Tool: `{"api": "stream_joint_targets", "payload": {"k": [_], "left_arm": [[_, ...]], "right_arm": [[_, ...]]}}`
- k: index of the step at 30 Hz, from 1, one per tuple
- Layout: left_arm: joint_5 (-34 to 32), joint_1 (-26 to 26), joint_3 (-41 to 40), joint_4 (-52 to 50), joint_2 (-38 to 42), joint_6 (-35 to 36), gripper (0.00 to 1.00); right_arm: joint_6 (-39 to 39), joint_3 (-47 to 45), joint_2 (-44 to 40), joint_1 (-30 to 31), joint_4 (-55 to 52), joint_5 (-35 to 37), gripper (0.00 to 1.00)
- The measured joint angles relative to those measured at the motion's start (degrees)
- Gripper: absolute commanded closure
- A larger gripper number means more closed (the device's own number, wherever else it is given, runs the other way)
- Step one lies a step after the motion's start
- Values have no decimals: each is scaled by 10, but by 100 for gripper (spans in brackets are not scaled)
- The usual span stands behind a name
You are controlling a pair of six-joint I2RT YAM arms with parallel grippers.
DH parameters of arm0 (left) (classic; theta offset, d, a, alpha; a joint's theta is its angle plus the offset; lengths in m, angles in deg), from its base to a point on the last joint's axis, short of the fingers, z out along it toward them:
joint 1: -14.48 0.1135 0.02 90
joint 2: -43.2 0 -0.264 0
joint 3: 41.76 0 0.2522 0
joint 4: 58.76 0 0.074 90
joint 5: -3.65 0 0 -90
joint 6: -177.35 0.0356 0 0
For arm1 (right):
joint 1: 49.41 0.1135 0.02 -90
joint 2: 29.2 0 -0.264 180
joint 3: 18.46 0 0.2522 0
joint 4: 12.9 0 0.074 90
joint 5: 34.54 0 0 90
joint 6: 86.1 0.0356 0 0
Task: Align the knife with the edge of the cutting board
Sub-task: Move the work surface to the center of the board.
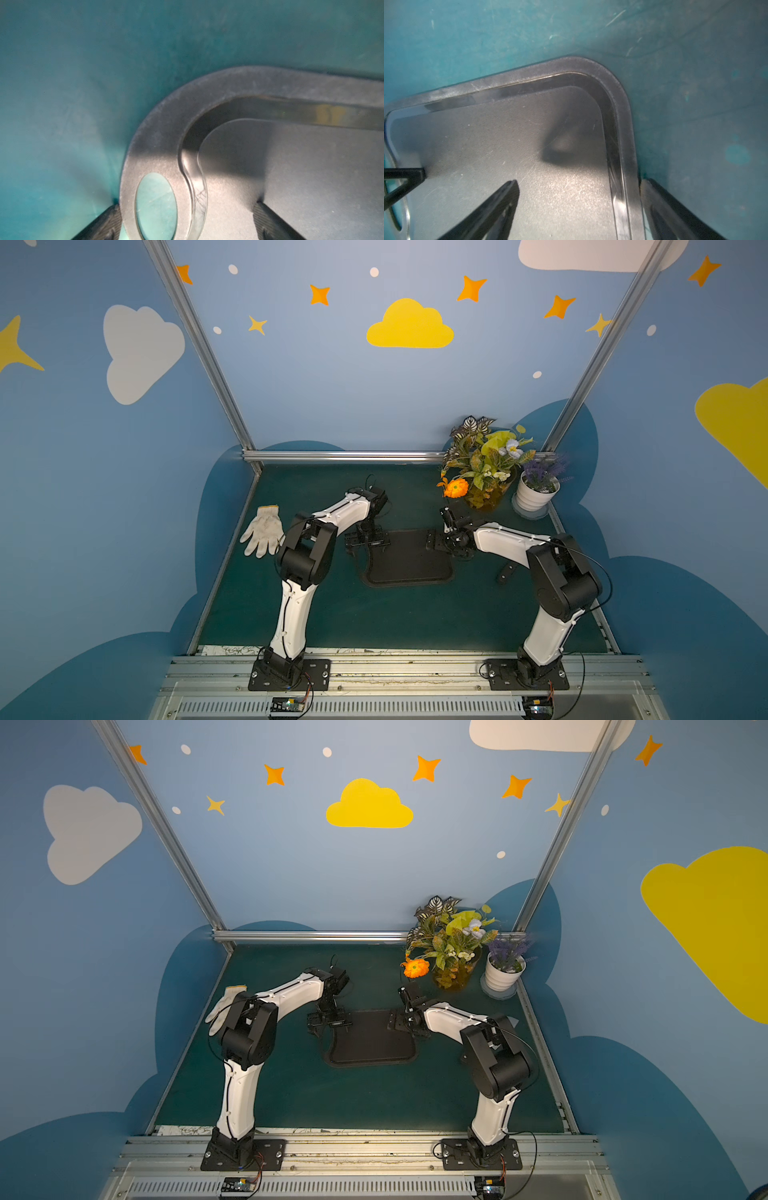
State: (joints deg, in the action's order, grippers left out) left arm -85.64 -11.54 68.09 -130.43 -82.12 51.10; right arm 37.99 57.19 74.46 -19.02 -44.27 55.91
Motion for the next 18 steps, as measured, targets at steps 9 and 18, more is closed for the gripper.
{"api": "stream_joint_targets", "payload": {"k": [9, 18], "left_arm": [[10, -2, 28, 6, -13, 3, 0], [23, 2, 31, 44, -3, 17, 0]], "right_arm": [[0, -17, -14, -13, -2, 4, 4], [0, -17, -24, -22, -34, 2, 4]]}}
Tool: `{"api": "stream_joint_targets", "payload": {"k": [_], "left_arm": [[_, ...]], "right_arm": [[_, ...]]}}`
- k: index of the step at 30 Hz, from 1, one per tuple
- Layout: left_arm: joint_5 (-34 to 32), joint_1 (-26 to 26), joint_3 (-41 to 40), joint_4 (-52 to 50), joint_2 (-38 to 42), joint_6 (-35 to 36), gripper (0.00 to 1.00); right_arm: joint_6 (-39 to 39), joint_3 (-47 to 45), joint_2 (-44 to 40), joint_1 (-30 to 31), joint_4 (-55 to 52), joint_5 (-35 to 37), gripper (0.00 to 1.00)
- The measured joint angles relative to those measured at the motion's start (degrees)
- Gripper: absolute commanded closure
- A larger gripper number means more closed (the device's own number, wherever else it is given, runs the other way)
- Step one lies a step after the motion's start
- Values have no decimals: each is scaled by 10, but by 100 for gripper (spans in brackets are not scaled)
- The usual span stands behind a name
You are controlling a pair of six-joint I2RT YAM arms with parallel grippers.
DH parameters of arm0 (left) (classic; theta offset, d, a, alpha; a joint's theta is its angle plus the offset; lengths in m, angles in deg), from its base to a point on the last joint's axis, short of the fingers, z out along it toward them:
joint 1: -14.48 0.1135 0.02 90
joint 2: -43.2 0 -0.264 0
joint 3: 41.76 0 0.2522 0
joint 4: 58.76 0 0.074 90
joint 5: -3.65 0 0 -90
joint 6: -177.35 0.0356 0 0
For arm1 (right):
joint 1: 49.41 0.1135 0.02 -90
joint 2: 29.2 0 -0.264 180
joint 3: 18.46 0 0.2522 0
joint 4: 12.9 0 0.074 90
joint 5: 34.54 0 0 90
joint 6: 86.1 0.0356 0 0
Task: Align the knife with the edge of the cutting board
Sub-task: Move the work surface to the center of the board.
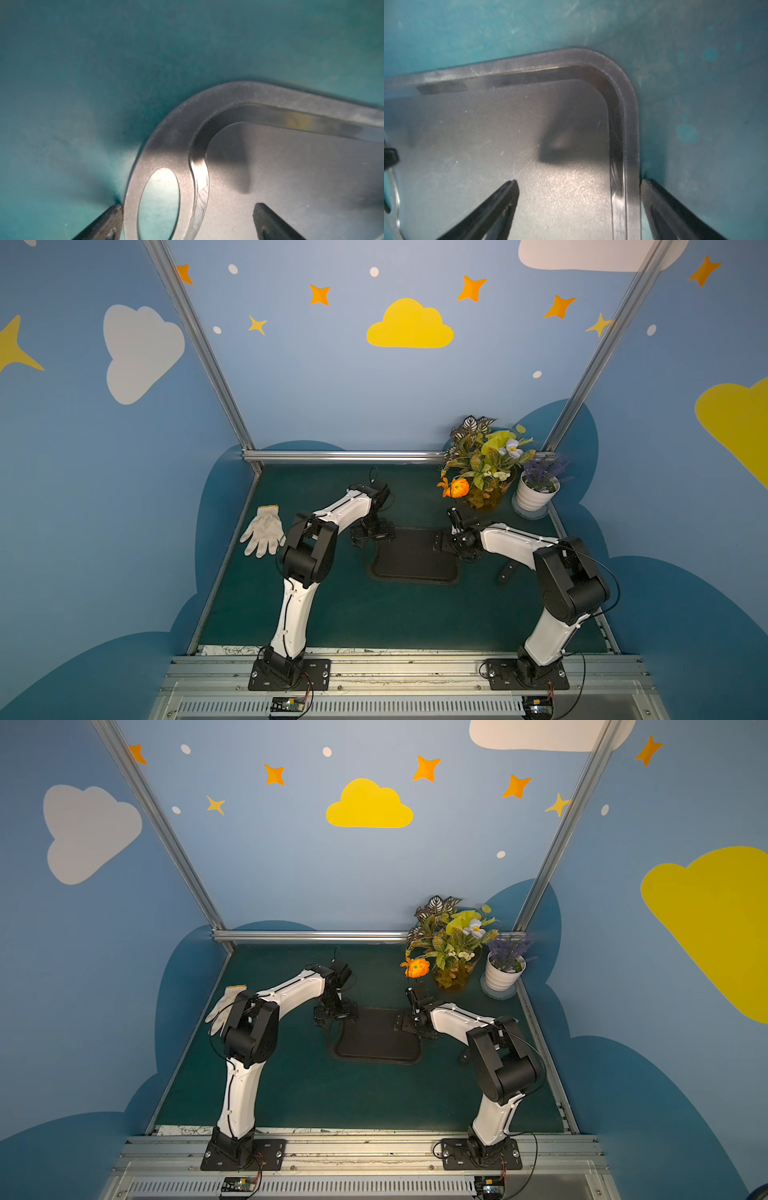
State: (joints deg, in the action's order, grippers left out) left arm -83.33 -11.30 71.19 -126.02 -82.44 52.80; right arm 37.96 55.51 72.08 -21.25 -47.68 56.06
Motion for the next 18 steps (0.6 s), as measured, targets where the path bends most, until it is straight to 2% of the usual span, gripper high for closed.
{"api": "stream_joint_targets", "payload": {"k": [9, 18], "left_arm": [[28, 2, -133, 72, 153, -1, 0], [43, 2, -287, 142, 233, -7, 0]], "right_arm": [[-14, 0, -18, -2, -22, -19, 4], [-28, 0, -18, -14, -35, -22, 4]]}}
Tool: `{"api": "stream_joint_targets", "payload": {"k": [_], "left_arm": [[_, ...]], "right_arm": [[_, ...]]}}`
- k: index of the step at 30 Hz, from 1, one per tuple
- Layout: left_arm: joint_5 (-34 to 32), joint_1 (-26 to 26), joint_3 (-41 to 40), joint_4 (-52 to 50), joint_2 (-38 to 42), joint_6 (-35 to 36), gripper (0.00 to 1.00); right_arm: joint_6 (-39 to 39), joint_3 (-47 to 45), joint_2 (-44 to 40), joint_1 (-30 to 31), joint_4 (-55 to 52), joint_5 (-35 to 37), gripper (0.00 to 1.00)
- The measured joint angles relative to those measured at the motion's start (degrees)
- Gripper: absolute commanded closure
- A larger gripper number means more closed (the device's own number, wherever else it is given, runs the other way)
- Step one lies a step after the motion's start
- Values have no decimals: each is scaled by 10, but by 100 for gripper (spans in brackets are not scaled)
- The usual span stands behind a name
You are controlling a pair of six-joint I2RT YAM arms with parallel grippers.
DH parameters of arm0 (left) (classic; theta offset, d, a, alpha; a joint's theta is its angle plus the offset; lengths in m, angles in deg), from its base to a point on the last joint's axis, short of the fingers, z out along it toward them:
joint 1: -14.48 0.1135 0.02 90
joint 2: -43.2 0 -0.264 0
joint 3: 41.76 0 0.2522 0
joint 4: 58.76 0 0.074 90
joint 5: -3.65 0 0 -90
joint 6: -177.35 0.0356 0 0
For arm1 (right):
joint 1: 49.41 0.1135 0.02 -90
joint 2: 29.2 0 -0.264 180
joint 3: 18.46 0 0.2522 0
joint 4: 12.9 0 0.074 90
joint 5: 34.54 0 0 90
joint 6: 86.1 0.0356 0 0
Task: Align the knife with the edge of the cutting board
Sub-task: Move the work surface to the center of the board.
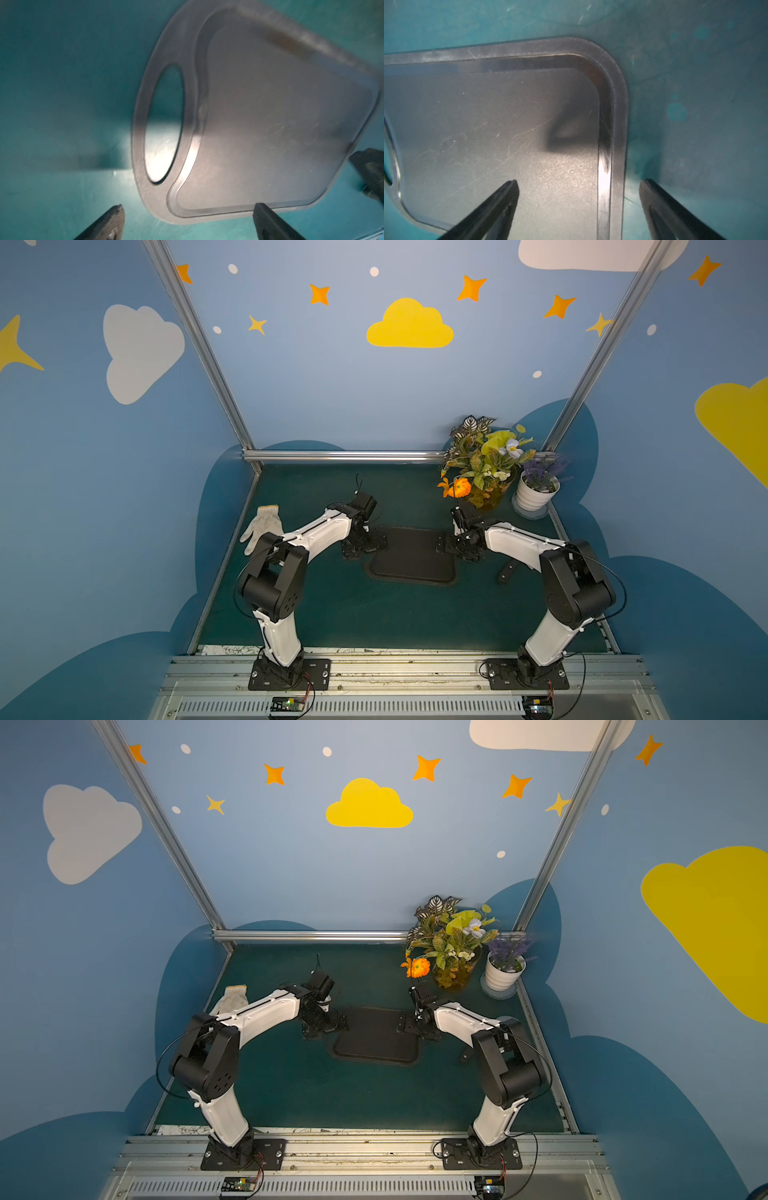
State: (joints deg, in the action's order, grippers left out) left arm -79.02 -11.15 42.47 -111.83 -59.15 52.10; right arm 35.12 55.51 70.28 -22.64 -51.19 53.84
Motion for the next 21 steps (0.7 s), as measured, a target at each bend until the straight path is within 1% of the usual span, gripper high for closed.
{"api": "stream_joint_targets", "payload": {"k": [3, 11, 21], "left_arm": [[3, 0, -45, 15, 44, 0, 0], [7, 5, -105, 41, 166, 5, 0], [12, 8, -169, 47, 273, 21, 0]], "right_arm": [[-3, 0, 0, -1, 0, -5, 4], [-6, 2, 4, -1, 3, -24, 4], [-8, 41, 45, -7, -1, -34, 4]]}}
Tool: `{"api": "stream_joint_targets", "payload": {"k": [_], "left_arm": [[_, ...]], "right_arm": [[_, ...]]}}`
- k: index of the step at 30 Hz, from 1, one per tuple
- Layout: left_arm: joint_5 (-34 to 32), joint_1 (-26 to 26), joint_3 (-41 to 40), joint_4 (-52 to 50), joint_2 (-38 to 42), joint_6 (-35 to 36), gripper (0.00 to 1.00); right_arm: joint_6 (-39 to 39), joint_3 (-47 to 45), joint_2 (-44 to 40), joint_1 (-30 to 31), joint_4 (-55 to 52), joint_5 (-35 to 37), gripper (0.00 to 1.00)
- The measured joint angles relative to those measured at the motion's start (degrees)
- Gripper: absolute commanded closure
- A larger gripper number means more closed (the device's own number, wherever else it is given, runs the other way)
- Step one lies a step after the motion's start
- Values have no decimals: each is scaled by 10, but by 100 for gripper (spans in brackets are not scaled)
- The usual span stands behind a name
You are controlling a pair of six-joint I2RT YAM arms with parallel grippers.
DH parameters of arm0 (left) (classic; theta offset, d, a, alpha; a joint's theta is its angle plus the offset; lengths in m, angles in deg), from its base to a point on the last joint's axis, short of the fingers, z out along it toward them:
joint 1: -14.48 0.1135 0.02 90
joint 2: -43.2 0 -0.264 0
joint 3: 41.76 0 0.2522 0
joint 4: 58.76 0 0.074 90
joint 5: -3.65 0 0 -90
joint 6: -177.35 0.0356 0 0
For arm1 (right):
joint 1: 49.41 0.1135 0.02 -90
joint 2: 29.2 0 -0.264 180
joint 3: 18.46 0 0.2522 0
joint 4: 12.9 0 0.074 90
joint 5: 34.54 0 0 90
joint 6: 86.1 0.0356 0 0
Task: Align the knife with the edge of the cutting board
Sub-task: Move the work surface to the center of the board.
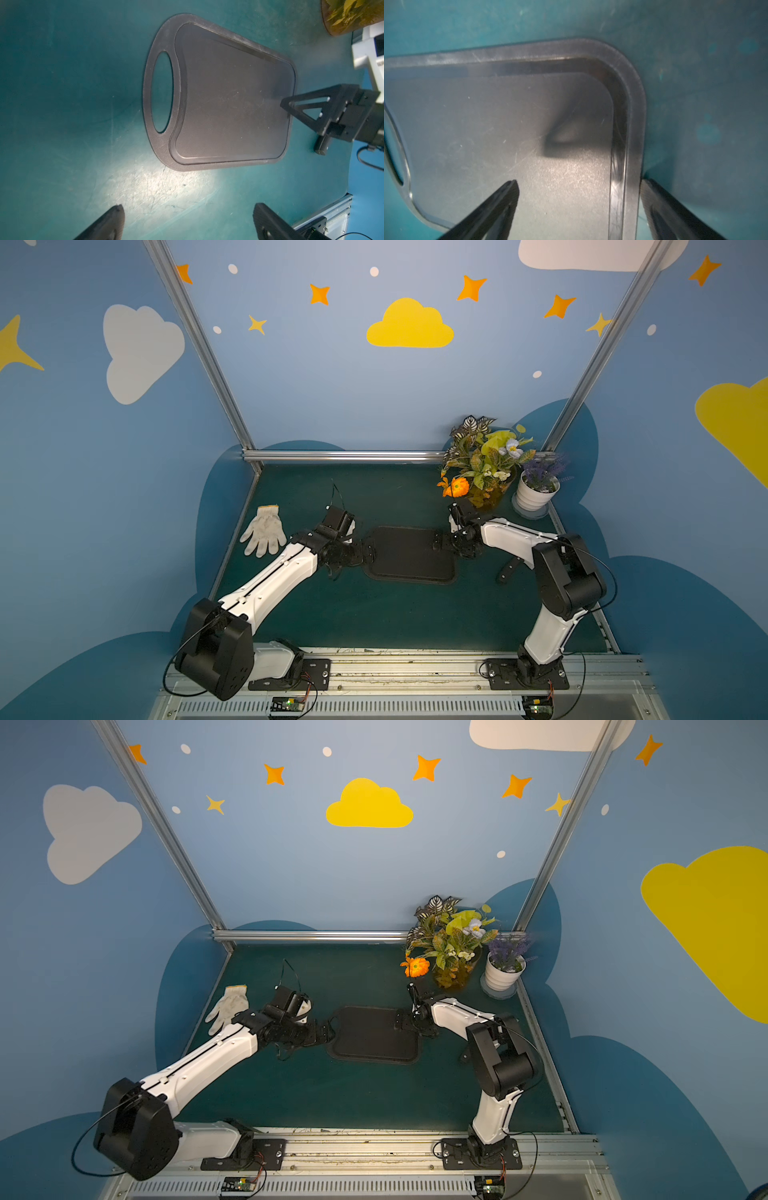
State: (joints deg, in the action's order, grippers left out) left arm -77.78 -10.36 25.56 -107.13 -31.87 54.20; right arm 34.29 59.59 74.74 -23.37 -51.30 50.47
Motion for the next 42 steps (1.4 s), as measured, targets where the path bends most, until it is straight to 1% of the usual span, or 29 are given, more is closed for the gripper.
{"api": "stream_joint_targets", "payload": {"k": [4, 10, 24, 27, 32, 38, 42], "left_arm": [[0, 1, -22, 2, 22, 2, 0], [0, 5, -42, 4, 24, 3, 0], [0, 20, -43, 6, 26, 8, 0], [0, 25, -41, 3, 26, 10, 0], [0, 31, -5, -20, 25, 21, 0], [0, 42, 83, -48, 10, 48, 0], [-3, 52, 126, -55, -14, 61, 0]], "right_arm": [[-2, 18, 14, -4, -2, -3, 4], [-8, 41, 31, -7, -2, -4, 4], [-9, 40, 30, -9, -2, -4, 3], [-9, 28, 16, -9, -4, -1, 3], [-9, 5, -28, -11, -13, 8, 4], [-8, -26, -106, -12, -36, 18, 3], [-8, -42, -153, -14, -51, 24, 2]]}}
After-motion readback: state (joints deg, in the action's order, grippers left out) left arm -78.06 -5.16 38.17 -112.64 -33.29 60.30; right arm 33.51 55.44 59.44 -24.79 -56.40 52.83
